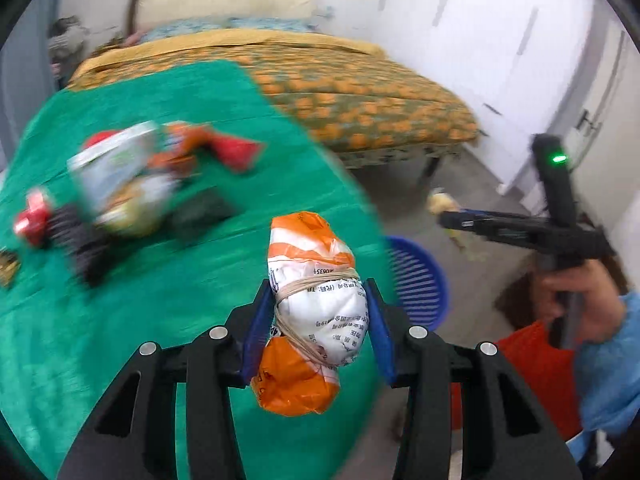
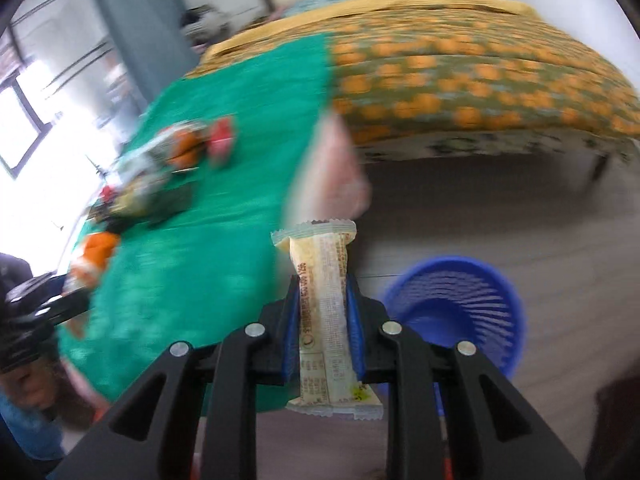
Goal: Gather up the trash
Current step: 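Carry both held items over the blue wastebasket and open both grippers, then return both tools to the cloth and grasp the gold wrapper with the left gripper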
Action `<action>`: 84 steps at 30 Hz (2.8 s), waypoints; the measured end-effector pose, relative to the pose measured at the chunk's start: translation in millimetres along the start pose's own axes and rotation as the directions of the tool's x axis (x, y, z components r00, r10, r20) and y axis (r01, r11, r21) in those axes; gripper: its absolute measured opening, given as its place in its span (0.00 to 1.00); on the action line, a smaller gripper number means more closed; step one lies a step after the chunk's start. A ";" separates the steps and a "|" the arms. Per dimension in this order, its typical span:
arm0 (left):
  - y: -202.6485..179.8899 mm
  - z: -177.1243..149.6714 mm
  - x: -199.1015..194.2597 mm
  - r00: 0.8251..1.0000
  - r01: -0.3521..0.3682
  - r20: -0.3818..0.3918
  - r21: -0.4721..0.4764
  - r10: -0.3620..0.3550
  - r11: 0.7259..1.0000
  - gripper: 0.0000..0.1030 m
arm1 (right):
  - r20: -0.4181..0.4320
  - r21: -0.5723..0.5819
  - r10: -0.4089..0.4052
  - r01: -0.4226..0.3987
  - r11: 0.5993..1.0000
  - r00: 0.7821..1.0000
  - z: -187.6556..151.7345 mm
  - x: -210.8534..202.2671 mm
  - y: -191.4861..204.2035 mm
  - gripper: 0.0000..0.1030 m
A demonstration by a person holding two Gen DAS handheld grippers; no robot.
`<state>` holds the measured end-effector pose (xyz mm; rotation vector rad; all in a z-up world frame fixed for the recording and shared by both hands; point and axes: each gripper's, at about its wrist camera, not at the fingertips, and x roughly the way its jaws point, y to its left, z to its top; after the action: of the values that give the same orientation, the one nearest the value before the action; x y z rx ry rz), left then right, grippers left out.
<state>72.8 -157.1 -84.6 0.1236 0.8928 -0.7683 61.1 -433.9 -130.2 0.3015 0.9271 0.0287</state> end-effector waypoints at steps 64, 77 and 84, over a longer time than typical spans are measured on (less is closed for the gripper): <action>208.1 -71.4 -16.3 0.841 -0.531 -0.085 -0.320 0.534 0.785 0.89 | 0.085 -0.323 -0.020 0.046 0.945 0.996 -14.1 105.2 232.8 0.86; 205.3 -71.8 -18.1 0.788 -0.604 -0.106 -0.326 0.607 0.727 0.91 | 0.045 -0.278 -0.107 0.116 0.954 0.993 -13.5 118.4 231.9 0.86; 234.0 -72.6 -47.9 0.824 -0.517 -0.057 -0.485 0.564 0.706 0.92 | 0.045 -0.274 -0.113 0.121 0.954 0.993 -13.7 118.7 230.3 0.87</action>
<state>158.9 69.5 -144.3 -0.0944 0.8692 0.0214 145.9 -191.8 -169.0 -0.0133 0.8979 0.0443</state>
